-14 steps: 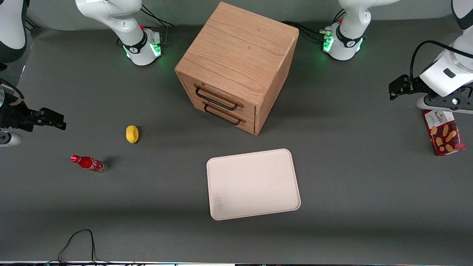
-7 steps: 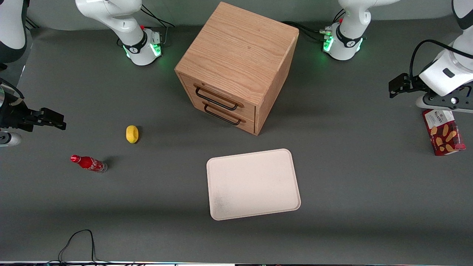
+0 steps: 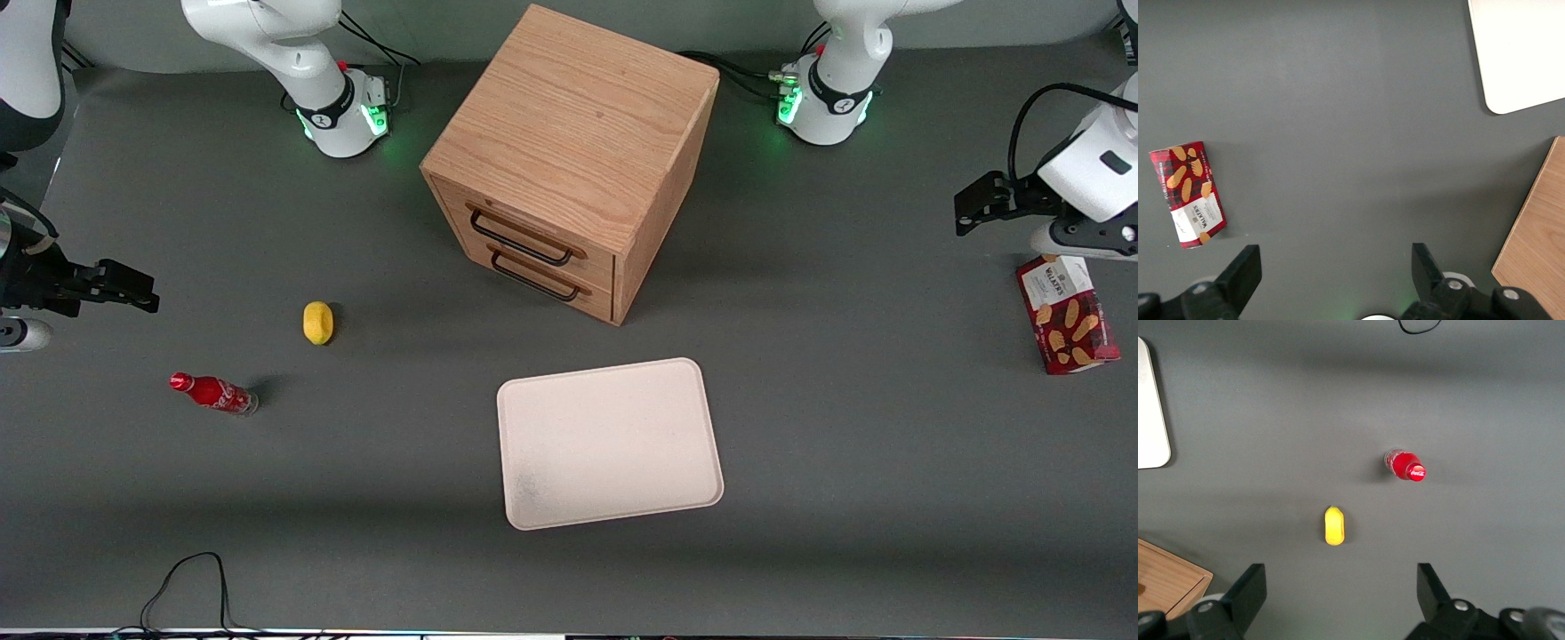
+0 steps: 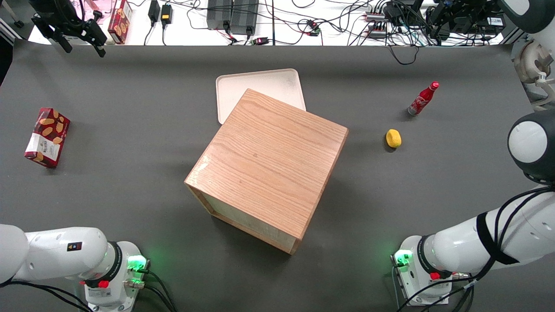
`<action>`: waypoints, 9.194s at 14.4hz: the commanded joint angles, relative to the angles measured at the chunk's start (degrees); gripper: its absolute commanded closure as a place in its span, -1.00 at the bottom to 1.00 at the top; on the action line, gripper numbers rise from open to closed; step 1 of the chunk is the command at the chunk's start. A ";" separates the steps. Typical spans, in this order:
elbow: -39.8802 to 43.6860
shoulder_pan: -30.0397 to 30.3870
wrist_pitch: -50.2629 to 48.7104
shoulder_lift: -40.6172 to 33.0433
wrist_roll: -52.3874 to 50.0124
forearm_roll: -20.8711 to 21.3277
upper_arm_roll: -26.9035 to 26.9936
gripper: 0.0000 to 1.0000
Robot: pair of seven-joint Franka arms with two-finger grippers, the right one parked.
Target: Place red cookie box on tray
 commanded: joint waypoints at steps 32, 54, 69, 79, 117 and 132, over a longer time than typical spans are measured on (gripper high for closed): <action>8.21 25.91 19.84 30.92 41.52 -2.99 10.63 -0.95; -16.06 28.63 46.50 29.25 41.78 -7.83 10.54 0.48; -9.23 24.69 31.07 22.67 39.16 -6.78 10.27 1.00; 20.48 14.31 -7.09 16.94 26.49 0.78 7.91 1.00; 34.92 -25.50 19.52 52.10 -38.64 7.80 -0.27 1.00; 23.05 -26.82 31.21 51.75 -43.65 8.43 -0.27 1.00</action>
